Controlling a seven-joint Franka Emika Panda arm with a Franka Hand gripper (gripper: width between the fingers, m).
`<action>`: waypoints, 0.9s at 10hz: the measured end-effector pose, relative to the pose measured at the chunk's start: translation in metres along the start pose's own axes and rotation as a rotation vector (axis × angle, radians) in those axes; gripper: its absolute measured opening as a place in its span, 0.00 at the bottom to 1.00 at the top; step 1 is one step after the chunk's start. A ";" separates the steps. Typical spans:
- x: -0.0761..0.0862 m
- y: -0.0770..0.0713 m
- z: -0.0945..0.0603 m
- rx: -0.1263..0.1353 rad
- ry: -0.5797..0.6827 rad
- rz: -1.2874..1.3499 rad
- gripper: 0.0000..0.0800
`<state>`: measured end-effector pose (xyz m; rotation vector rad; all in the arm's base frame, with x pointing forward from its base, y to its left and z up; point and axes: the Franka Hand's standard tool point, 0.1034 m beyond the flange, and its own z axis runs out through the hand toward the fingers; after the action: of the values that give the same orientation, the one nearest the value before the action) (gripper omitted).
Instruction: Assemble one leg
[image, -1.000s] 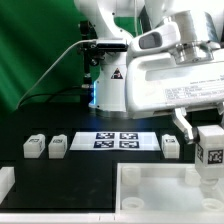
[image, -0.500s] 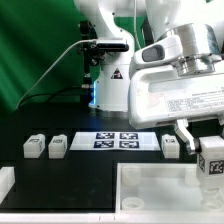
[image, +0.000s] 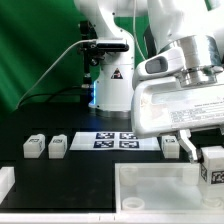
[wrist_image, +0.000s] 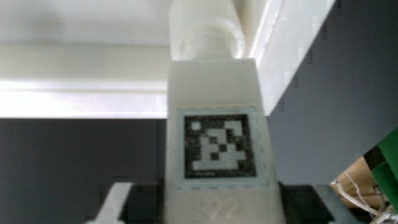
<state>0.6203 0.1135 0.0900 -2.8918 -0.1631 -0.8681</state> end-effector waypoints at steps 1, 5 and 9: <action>-0.004 0.000 0.003 0.000 -0.004 0.001 0.37; -0.003 -0.002 0.006 -0.023 0.047 0.008 0.37; -0.007 -0.001 0.009 -0.016 0.014 0.010 0.77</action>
Offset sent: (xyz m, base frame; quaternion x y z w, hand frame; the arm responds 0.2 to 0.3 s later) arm -0.0078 0.0035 -0.0289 -0.0438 0.0127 0.0019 0.9990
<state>0.6188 0.1157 0.0787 -2.8979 -0.1407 -0.8922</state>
